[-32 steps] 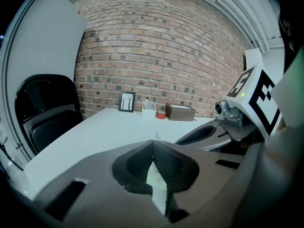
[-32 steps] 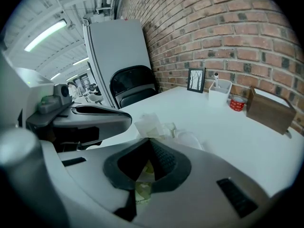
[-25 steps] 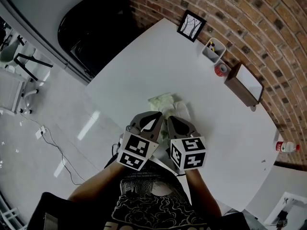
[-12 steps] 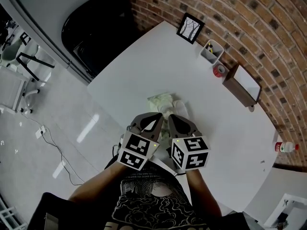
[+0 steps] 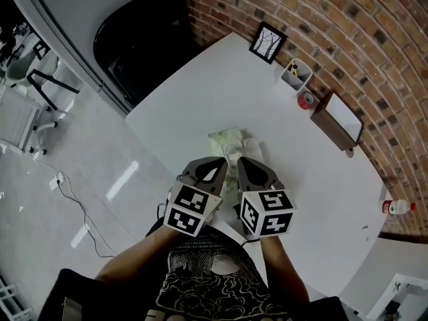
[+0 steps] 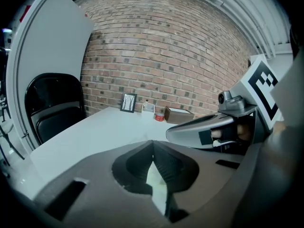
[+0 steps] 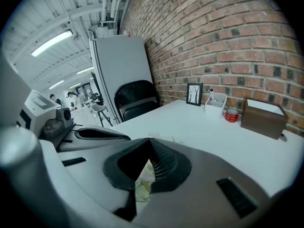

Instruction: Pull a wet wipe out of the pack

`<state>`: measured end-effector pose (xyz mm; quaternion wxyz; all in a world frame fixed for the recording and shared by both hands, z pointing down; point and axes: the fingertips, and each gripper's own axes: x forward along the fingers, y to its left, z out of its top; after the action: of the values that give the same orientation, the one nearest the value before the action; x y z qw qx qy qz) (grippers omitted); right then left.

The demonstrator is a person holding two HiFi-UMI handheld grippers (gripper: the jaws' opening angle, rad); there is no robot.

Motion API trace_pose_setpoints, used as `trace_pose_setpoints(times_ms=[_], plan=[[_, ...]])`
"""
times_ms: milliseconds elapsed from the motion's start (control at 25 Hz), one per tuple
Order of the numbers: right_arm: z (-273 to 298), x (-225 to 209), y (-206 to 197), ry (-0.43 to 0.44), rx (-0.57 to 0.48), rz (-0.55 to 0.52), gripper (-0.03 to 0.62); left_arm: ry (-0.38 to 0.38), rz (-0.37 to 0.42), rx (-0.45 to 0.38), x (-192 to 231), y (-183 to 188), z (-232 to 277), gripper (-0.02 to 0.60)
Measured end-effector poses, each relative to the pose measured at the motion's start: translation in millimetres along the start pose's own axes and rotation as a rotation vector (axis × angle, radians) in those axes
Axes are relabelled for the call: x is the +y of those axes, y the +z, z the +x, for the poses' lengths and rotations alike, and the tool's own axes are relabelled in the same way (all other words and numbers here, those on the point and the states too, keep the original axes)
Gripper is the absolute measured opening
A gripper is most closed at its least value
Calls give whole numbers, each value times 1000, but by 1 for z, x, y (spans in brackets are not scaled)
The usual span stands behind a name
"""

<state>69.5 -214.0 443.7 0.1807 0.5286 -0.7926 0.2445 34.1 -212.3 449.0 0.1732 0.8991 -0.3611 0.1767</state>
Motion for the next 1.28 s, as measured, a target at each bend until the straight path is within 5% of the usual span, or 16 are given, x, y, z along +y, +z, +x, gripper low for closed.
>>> trace_pose_setpoints(times_ms=[1280], plan=[[-55, 19, 23, -6, -134, -58, 14, 42, -10, -82, -30, 9, -41, 12]])
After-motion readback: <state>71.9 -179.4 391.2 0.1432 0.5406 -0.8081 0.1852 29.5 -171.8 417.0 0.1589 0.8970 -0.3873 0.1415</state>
